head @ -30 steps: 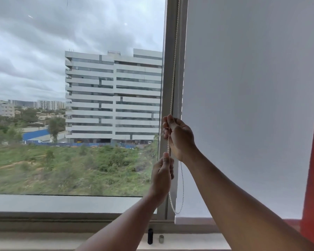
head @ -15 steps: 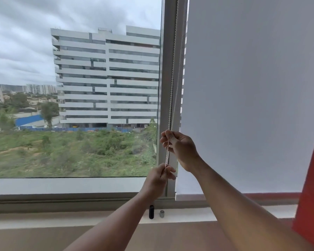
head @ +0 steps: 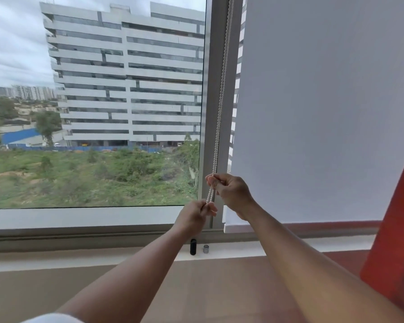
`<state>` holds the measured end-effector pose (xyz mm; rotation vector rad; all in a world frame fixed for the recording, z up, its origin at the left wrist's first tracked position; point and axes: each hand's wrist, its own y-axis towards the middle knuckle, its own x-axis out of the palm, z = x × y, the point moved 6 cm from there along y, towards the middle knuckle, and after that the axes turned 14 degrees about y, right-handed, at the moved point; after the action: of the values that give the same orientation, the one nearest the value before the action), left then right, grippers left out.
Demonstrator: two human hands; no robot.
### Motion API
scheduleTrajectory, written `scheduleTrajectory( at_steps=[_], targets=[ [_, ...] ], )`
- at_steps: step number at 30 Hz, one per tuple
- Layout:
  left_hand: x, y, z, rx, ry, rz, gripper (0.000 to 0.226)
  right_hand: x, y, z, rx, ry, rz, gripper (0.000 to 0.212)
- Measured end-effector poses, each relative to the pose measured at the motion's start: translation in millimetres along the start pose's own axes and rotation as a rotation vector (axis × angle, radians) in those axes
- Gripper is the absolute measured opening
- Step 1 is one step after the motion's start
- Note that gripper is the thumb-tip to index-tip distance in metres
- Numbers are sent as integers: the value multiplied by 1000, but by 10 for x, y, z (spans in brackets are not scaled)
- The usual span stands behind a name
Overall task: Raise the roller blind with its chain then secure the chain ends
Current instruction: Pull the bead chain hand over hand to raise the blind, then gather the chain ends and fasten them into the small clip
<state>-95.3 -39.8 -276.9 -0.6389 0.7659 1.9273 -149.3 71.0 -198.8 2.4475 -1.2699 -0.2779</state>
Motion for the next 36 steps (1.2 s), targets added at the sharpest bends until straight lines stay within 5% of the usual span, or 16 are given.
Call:
scheduleTrajectory(
  at_steps=[13, 18, 23, 30, 36],
  targets=[
    [33, 2, -348, -77, 134, 144, 26, -55, -184, 736, 66, -3, 60, 12],
    [32, -2, -449, -63, 154, 223, 28, 76, -212, 1209, 218, -98, -22, 11],
    [83, -2, -564, -62, 65, 269, 29, 329, -231, 1725, 410, -369, -286, 12],
    [144, 32, -655, 9, -7, 289, 26, 543, -190, 2333, 494, -550, -347, 27],
    [120, 74, -746, 55, -74, 358, 29, 578, -68, 2631, 547, -594, -137, 29]
  ],
)
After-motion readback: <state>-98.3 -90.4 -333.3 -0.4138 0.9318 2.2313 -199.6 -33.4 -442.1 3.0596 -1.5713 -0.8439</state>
